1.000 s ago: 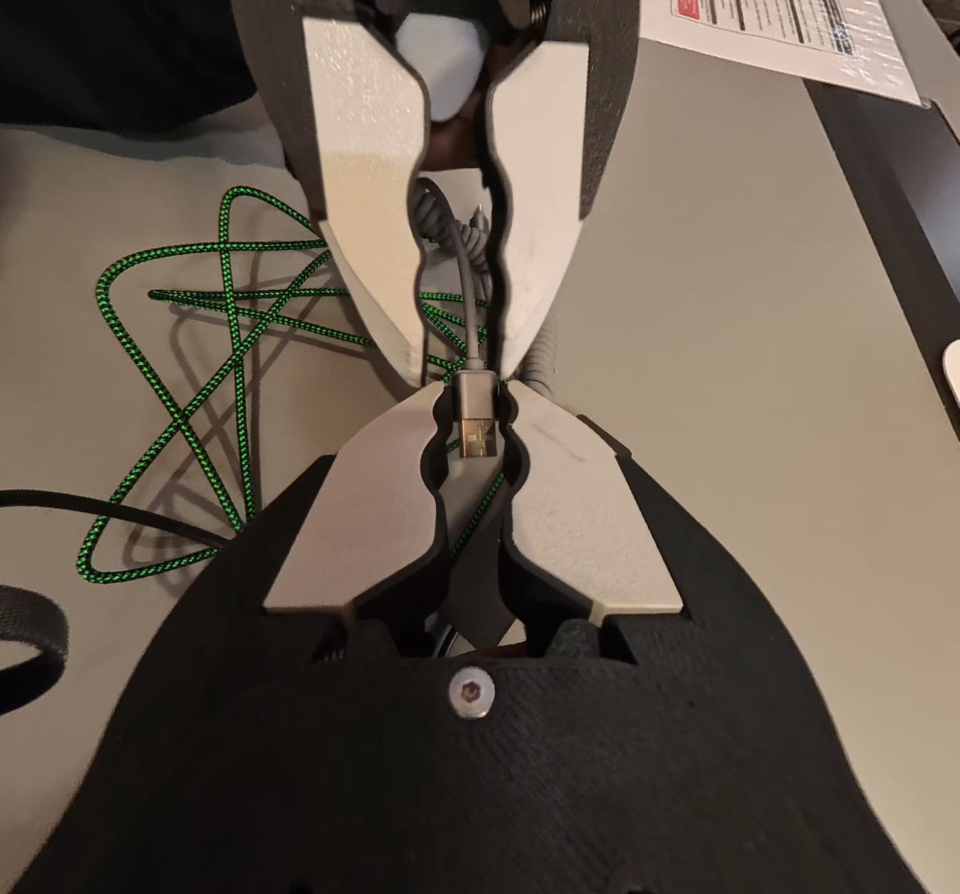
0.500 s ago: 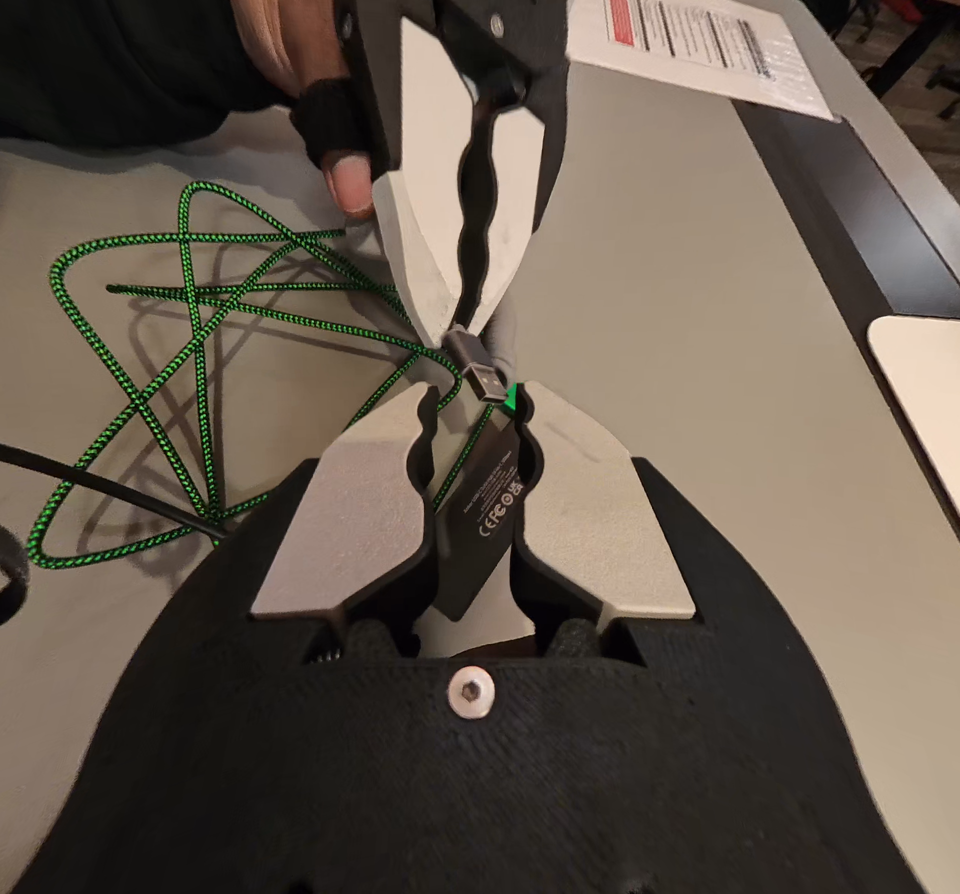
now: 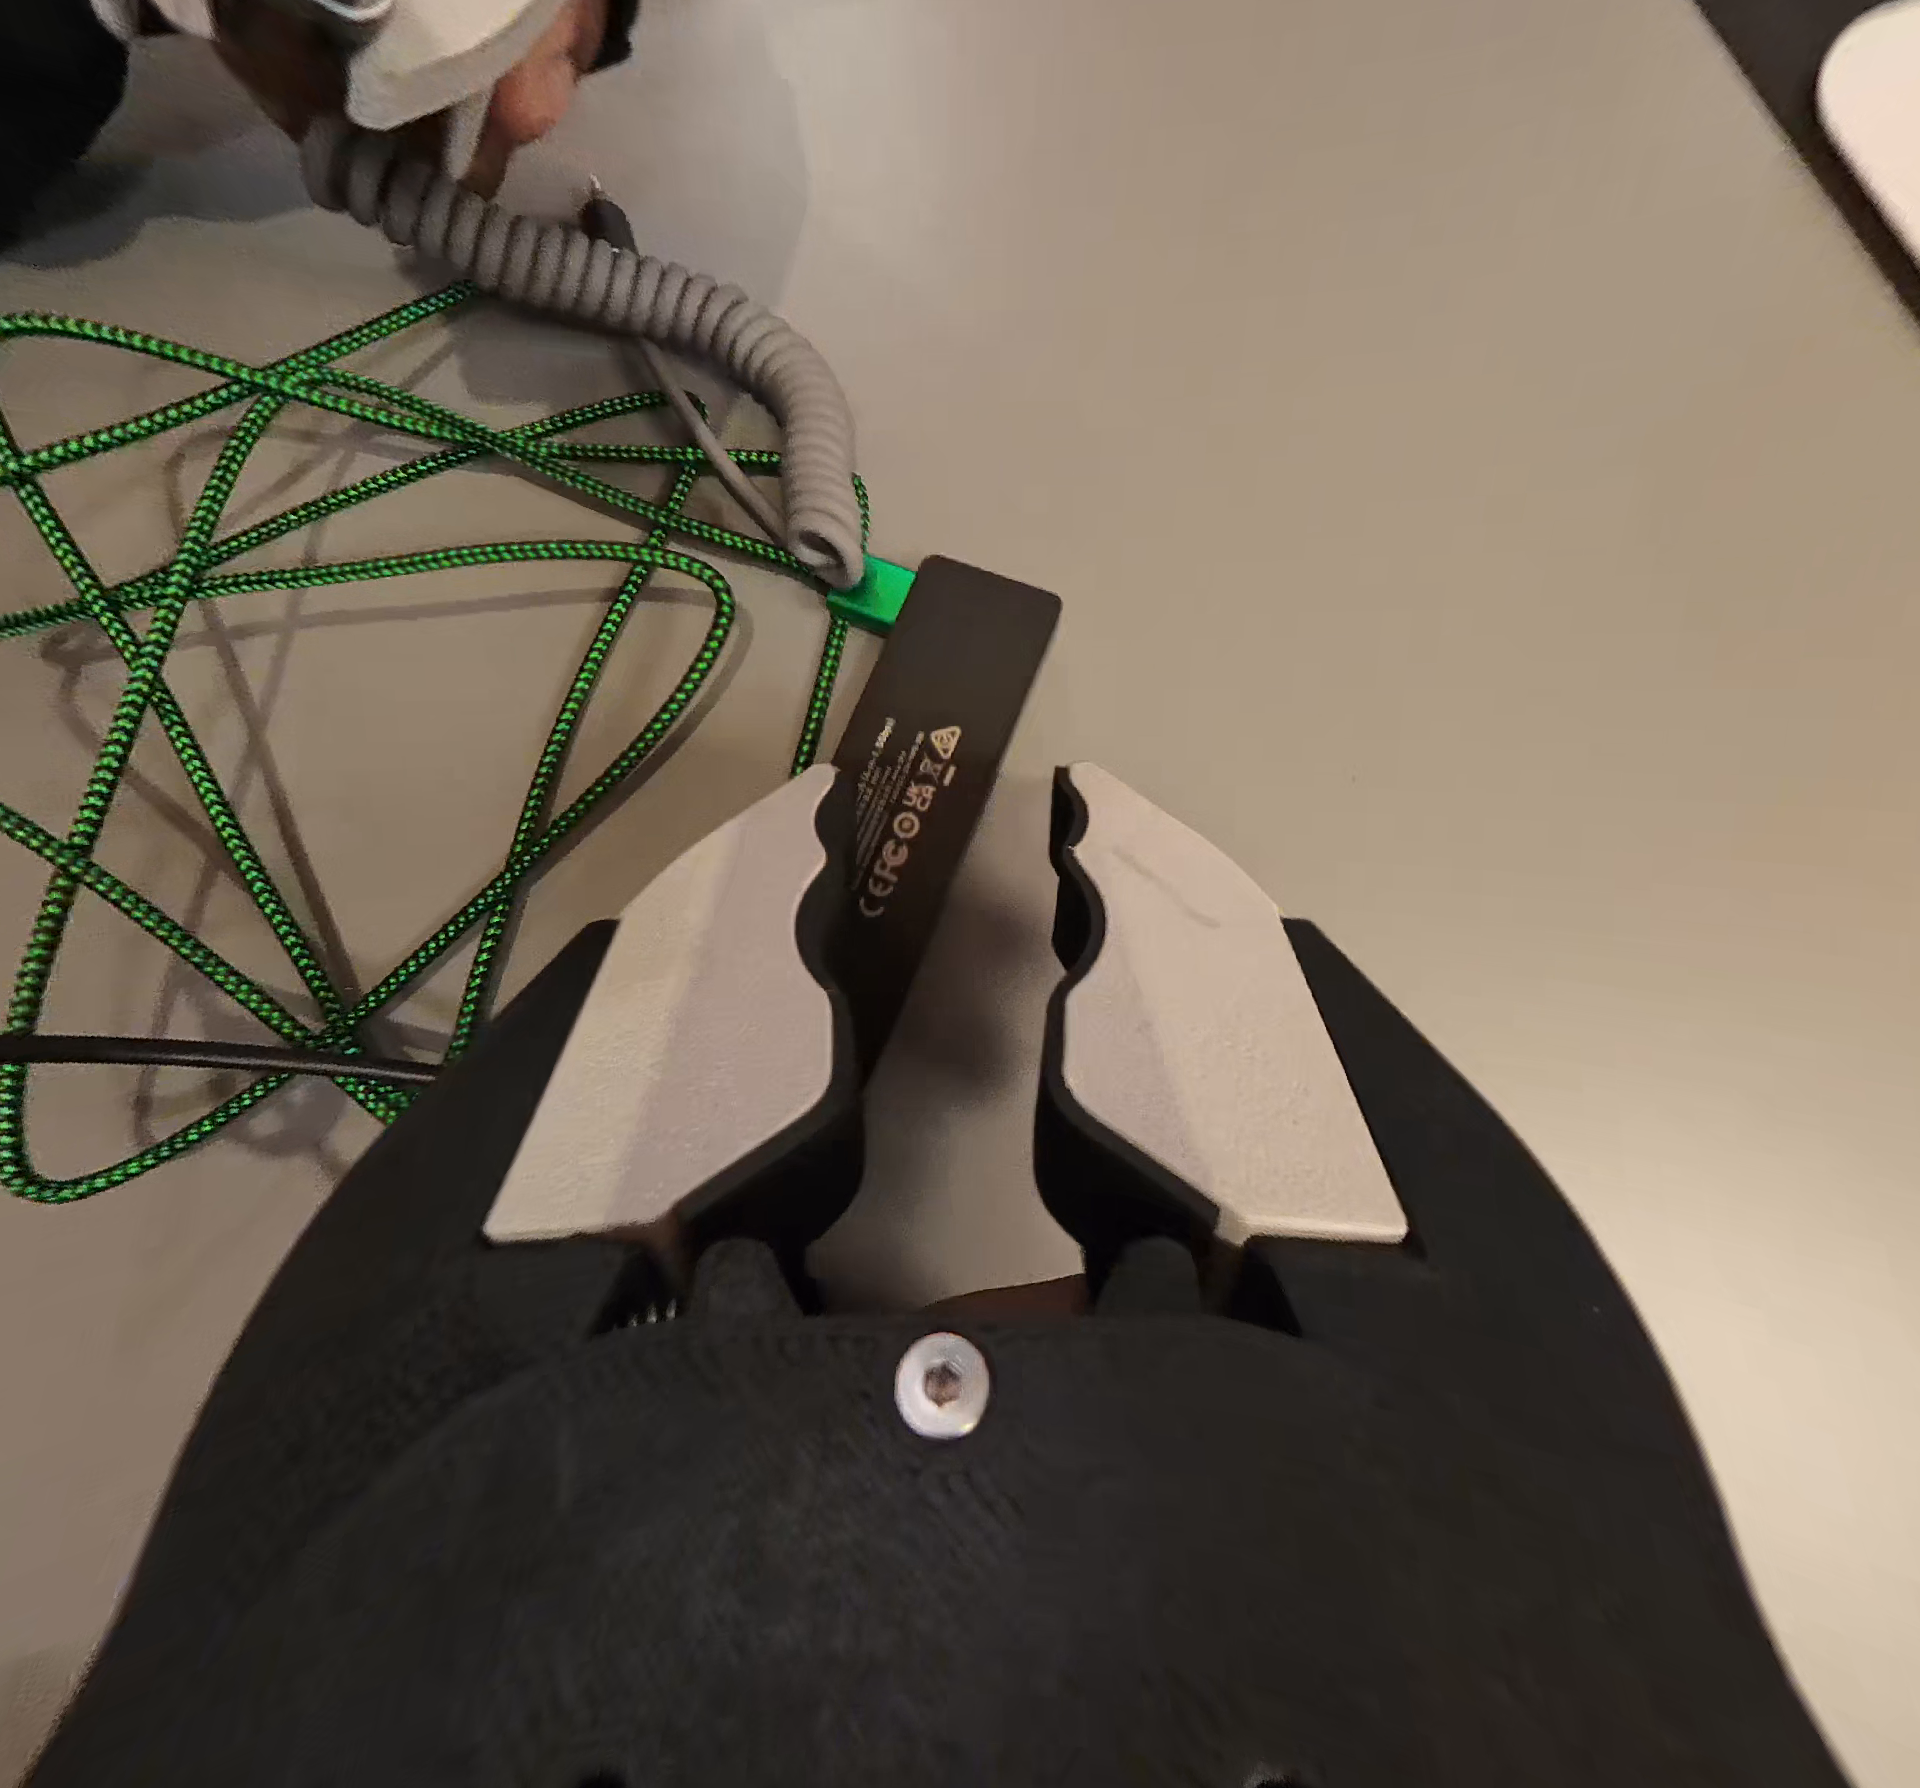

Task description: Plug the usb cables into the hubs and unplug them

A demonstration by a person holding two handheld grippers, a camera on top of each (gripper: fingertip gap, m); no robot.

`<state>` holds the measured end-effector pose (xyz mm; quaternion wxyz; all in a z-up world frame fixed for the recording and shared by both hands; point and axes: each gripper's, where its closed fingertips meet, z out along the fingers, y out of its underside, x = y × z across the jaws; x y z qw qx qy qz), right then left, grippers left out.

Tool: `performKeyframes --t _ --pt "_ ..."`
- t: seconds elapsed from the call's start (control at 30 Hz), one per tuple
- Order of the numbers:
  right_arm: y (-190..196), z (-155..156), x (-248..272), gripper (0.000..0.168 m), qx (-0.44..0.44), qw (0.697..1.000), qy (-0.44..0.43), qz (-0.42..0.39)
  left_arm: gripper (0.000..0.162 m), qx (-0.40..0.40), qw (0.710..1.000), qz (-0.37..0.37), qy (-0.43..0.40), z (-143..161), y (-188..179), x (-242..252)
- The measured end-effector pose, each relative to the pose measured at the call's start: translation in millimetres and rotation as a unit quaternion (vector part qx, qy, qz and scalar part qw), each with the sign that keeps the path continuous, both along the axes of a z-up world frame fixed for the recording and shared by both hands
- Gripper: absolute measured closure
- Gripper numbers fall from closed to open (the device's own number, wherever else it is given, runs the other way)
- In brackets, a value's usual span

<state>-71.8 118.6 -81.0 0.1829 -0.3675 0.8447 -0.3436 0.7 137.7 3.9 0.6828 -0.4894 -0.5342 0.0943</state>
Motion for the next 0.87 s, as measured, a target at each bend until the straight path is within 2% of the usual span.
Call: performKeyframes --t 0.13,0.2,0.6,0.73,0.87 --pt "8.0 -11.6 -7.4 0.114 0.052 0.998 0.024 -0.016 0.156 -0.036 0.998 0.039 -0.044 -7.8 -7.9 -3.3" --pt "14.7 -16.9 -6.1 0.110 0.073 0.997 0.034 -0.018 0.156 -0.054 0.995 0.060 -0.066 -12.3 -13.5 -4.3" --pt "31.5 -19.0 -27.4 0.114 0.072 0.981 0.160 -0.083 0.156 -0.148 0.974 0.103 -0.139 -32.5 -17.2 -10.9" --pt "36.8 -23.4 -22.3 0.132 0.092 0.982 0.147 -0.077 0.156 -0.207 0.959 0.099 -0.167 -41.8 -8.0 -17.8" --pt "31.6 -21.1 -23.6 0.134 0.125 0.987 0.053 -0.086 0.156 -0.265 0.940 0.098 -0.189 -50.6 -0.4 -25.0"
